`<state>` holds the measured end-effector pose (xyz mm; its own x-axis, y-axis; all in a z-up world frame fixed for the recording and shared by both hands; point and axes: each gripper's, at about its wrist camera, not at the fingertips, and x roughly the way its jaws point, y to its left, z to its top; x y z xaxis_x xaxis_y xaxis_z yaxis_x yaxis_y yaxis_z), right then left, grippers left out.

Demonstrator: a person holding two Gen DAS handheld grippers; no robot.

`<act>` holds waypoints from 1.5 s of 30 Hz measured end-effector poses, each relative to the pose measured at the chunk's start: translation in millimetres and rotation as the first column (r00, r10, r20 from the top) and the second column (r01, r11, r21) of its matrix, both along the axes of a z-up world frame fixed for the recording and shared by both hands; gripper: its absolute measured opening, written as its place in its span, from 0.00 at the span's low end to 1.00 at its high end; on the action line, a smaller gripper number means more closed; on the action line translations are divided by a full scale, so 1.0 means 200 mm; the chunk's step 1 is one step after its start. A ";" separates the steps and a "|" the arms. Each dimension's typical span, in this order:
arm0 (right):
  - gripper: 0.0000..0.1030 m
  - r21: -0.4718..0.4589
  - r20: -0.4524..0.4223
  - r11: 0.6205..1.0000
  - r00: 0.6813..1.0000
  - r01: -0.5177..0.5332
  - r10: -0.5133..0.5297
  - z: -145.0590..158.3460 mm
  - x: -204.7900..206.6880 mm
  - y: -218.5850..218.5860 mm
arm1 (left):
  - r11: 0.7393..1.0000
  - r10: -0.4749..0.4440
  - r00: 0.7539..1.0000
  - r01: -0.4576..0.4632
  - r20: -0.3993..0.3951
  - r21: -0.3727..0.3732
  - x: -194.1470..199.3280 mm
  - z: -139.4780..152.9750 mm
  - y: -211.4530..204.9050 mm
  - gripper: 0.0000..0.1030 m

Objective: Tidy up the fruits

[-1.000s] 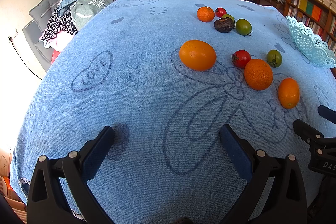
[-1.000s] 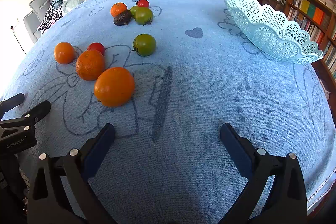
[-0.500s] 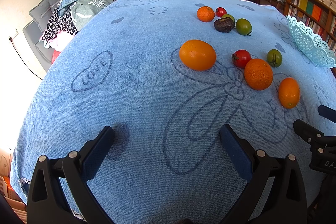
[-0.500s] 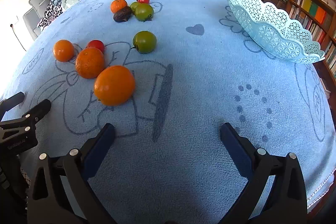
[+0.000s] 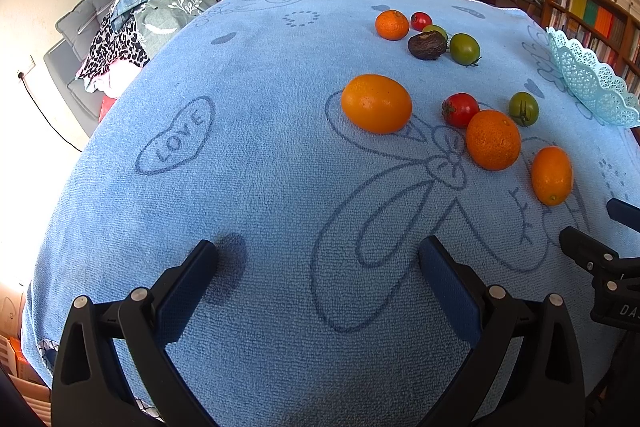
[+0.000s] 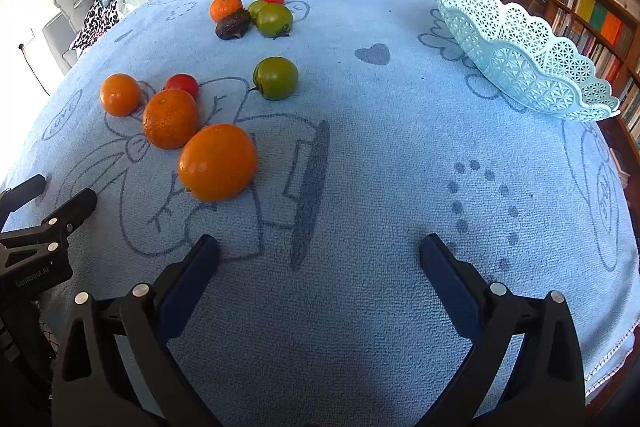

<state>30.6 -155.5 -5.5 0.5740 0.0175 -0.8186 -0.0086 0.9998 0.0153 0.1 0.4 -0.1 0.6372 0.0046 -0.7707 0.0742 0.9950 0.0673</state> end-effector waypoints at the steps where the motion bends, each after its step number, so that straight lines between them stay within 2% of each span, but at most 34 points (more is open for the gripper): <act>1: 0.98 -0.001 0.000 1.000 1.000 0.000 0.000 0.00 0.00 0.00 | 1.000 0.000 1.000 0.000 0.000 0.000 0.00 0.00 0.00 0.95; 19: 0.98 0.000 0.016 1.000 1.000 0.002 -0.002 0.01 -0.01 0.00 | 1.000 -0.004 1.000 0.004 0.002 -0.004 0.00 0.00 0.00 0.95; 24: 0.98 0.069 0.038 0.998 0.999 -0.009 0.006 0.05 -0.05 -0.02 | 1.000 -0.016 1.000 0.016 0.009 -0.015 -0.02 0.03 0.01 0.95; 30: 0.98 0.142 0.092 0.988 0.994 -0.063 0.050 0.15 -0.07 -0.01 | 0.999 -0.032 0.999 0.032 0.043 0.010 -0.03 0.09 -0.01 0.95; 34: 0.98 0.146 0.113 0.983 0.989 -0.113 0.096 0.19 -0.04 0.03 | 0.999 -0.036 0.997 0.036 0.073 0.001 -0.01 0.17 0.00 0.95; 35: 0.97 0.155 0.112 0.980 0.988 -0.124 0.107 0.19 -0.02 0.04 | 0.999 -0.035 0.996 0.035 0.078 0.004 0.01 0.19 0.00 0.95; 39: 0.79 0.187 0.092 0.968 0.984 -0.165 0.150 0.18 0.03 0.09 | 0.999 -0.033 0.997 0.033 0.073 0.006 0.07 0.22 -0.01 0.95; 45: 0.68 0.168 0.056 0.966 0.980 -0.195 0.188 0.13 0.10 0.15 | 0.998 -0.045 0.999 0.046 0.022 -0.044 0.18 0.19 -0.01 0.93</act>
